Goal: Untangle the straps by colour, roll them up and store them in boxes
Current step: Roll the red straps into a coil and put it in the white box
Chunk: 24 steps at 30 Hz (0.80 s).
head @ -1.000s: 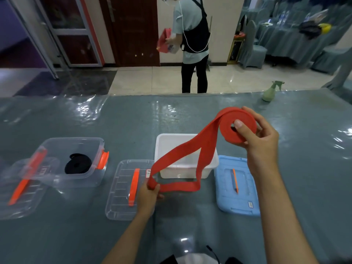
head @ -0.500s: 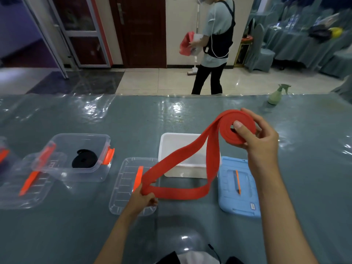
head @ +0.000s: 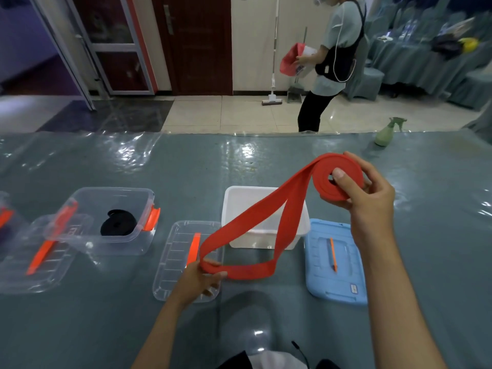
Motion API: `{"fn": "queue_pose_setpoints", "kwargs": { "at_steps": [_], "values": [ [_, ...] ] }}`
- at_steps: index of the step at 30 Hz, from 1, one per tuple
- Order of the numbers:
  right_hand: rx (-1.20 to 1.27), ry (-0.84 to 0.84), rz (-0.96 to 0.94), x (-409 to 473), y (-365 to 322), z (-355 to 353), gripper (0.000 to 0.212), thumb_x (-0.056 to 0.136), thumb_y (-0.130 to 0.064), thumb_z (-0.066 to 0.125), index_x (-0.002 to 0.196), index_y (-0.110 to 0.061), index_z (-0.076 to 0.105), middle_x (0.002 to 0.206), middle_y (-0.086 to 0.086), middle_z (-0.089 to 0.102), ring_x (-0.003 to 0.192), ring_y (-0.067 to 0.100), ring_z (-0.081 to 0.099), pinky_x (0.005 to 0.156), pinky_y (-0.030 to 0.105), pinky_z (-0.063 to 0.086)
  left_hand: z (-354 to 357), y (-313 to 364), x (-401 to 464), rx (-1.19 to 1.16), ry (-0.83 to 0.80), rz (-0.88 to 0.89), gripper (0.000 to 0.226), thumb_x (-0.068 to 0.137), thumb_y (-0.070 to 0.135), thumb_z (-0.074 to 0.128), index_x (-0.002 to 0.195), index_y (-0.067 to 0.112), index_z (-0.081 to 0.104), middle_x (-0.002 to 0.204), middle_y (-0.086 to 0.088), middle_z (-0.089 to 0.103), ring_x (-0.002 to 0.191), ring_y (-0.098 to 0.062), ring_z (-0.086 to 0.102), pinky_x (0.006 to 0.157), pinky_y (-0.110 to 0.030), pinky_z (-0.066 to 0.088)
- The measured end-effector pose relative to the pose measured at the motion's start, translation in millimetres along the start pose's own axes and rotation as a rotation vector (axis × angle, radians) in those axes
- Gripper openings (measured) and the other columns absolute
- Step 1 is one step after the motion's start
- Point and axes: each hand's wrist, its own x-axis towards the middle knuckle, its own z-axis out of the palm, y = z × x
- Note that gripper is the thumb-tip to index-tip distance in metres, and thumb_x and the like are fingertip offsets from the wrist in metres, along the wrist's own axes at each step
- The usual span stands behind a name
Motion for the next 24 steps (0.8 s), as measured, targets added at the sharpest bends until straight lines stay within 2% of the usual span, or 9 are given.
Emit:
{"fn": "queue_pose_setpoints", "kwargs": {
  "at_steps": [3, 6, 10, 13, 15, 19, 21, 24],
  "values": [
    [-0.013, 0.001, -0.012, 0.1, -0.9, -0.1, 0.051, 0.078, -0.035, 0.091, 0.127, -0.032, 0.076, 0.109, 0.003, 0.081, 0.101, 0.025, 0.079, 0.078, 0.045, 0.067, 0.1, -2.0, 6.7, 0.221, 0.166, 0.022, 0.030, 0.072, 0.048, 0.096, 0.080, 0.024, 0.079, 0.078, 0.010, 0.080, 0.071, -0.010, 0.075, 0.068, -0.036, 0.063],
    [-0.026, 0.008, -0.021, -1.3, -0.4, 2.0, 0.050, 0.079, -0.031, 0.091, 0.127, -0.031, 0.076, 0.111, 0.004, 0.081, 0.103, 0.024, 0.079, 0.076, 0.038, 0.066, 0.9, -1.8, 6.6, 0.361, 0.264, 0.017, 0.029, 0.077, 0.050, 0.092, 0.071, 0.028, 0.075, 0.063, 0.010, 0.074, 0.061, -0.012, 0.071, 0.063, -0.033, 0.059],
    [-0.015, 0.013, -0.020, -2.5, -1.1, 8.8, 0.049, 0.079, -0.030, 0.091, 0.126, -0.031, 0.076, 0.109, 0.003, 0.081, 0.100, 0.022, 0.078, 0.079, 0.041, 0.066, 3.9, 0.4, 4.9, 0.406, 0.385, 0.027, 0.029, 0.099, 0.024, 0.074, 0.073, 0.028, 0.064, 0.071, 0.000, 0.070, 0.066, -0.020, 0.070, 0.069, -0.038, 0.062],
    [0.009, 0.009, -0.041, -3.6, -6.8, 13.0, 0.055, 0.076, -0.042, 0.094, 0.127, -0.033, 0.076, 0.110, 0.001, 0.081, 0.102, 0.022, 0.078, 0.081, 0.042, 0.066, 0.0, 0.9, 2.1, 0.331, 0.464, -0.015, 0.028, 0.104, 0.014, 0.063, 0.076, 0.014, 0.060, 0.068, -0.008, 0.066, 0.053, -0.023, 0.068, 0.051, -0.037, 0.059],
    [0.015, 0.003, -0.063, -3.4, -10.8, 13.1, 0.059, 0.074, -0.046, 0.094, 0.128, -0.032, 0.075, 0.112, 0.002, 0.081, 0.104, 0.022, 0.078, 0.080, 0.039, 0.066, -3.4, 2.1, 1.9, 0.342, 0.474, -0.033, 0.023, 0.105, 0.013, 0.061, 0.083, 0.008, 0.060, 0.073, -0.012, 0.067, 0.059, -0.029, 0.070, 0.056, -0.043, 0.062],
    [0.036, 0.004, -0.058, -4.2, -15.3, 11.4, 0.059, 0.074, -0.047, 0.094, 0.129, -0.032, 0.075, 0.109, -0.003, 0.081, 0.100, 0.017, 0.078, 0.075, 0.036, 0.065, -6.0, 4.9, 5.6, 0.439, 0.348, -0.068, 0.020, 0.101, 0.018, 0.065, 0.084, 0.009, 0.056, 0.072, -0.012, 0.070, 0.047, -0.025, 0.070, 0.046, -0.036, 0.058],
    [0.027, 0.000, -0.062, -5.9, -16.0, 11.5, 0.060, 0.073, -0.047, 0.094, 0.128, -0.033, 0.075, 0.111, -0.002, 0.081, 0.102, 0.017, 0.077, 0.075, 0.034, 0.065, -4.8, 2.9, 7.8, 0.510, 0.192, -0.106, 0.020, 0.097, 0.022, 0.069, 0.086, 0.011, 0.057, 0.071, -0.011, 0.073, 0.048, -0.021, 0.069, 0.055, -0.041, 0.063],
    [0.017, -0.034, -0.082, -8.7, -17.9, 12.3, 0.058, 0.074, -0.046, 0.094, 0.127, -0.034, 0.075, 0.114, 0.000, 0.080, 0.105, 0.019, 0.077, 0.078, 0.032, 0.064, -3.0, 3.9, 6.3, 0.580, -0.011, -0.172, 0.033, 0.088, 0.032, 0.083, 0.090, 0.014, 0.055, 0.085, -0.009, 0.077, 0.061, -0.019, 0.067, 0.073, -0.044, 0.064]
  ]
}}
